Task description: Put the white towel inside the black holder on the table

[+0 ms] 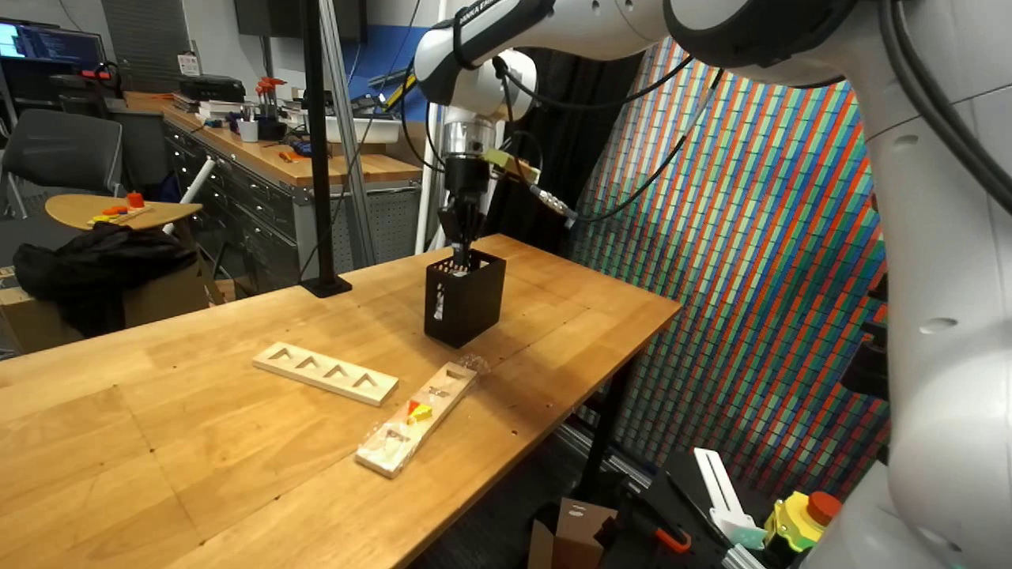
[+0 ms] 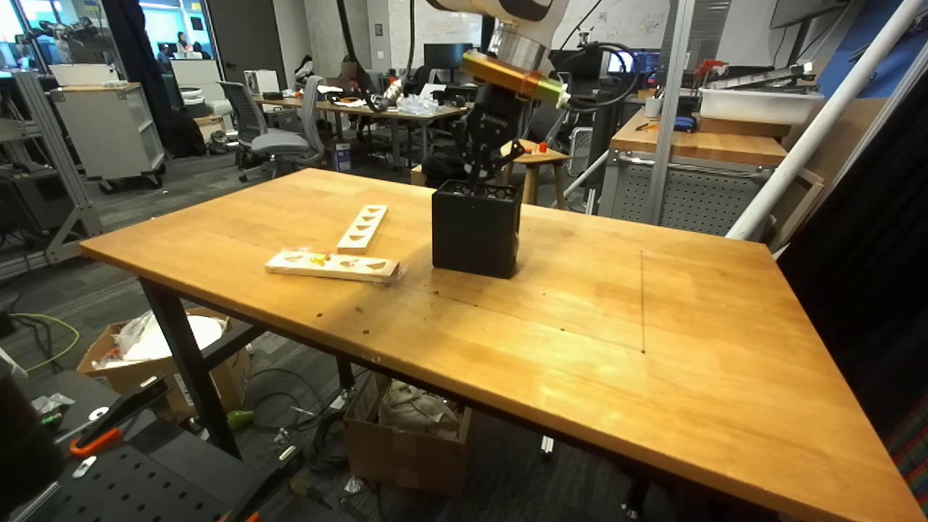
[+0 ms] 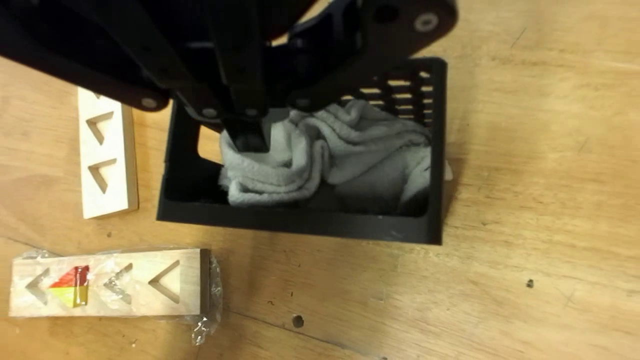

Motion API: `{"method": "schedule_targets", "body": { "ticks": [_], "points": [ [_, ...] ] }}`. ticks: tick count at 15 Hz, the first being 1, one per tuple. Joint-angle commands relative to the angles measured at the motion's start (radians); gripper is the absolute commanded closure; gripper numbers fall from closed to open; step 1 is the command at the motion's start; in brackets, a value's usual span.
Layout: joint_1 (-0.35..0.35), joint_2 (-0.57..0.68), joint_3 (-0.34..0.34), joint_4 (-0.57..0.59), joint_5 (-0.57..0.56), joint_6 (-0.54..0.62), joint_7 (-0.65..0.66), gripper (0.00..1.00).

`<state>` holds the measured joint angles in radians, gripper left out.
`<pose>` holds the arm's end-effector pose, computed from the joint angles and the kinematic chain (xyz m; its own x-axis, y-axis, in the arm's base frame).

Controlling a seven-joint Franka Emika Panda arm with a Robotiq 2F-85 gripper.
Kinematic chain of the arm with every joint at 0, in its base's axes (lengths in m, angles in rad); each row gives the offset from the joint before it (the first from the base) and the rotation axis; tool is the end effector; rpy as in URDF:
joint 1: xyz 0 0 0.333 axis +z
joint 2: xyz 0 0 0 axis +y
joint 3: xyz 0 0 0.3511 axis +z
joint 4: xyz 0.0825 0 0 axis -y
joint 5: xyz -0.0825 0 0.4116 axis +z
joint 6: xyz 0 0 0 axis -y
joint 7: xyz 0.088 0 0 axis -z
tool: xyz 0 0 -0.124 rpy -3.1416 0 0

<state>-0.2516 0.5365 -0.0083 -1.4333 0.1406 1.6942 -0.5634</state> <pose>0.6934 -0.1671 0.3664 0.9456 0.2809 -0.1642 0.2353 -0.9388 -0.2515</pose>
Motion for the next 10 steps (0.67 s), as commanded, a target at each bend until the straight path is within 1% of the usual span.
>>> {"method": "schedule_targets", "body": {
  "ticks": [1,4,8,9,10],
  "points": [
    [0.004,-0.074,-0.004,0.003,0.000,-0.033,0.026,1.00],
    [0.008,-0.127,-0.006,-0.016,0.006,-0.022,0.040,1.00],
    [0.008,-0.200,0.000,-0.055,0.036,0.033,0.022,0.99],
    [0.012,-0.214,-0.002,-0.059,0.037,0.037,0.028,0.87],
    [0.017,-0.232,-0.003,-0.069,0.038,0.047,0.034,0.73]
  ]
}}
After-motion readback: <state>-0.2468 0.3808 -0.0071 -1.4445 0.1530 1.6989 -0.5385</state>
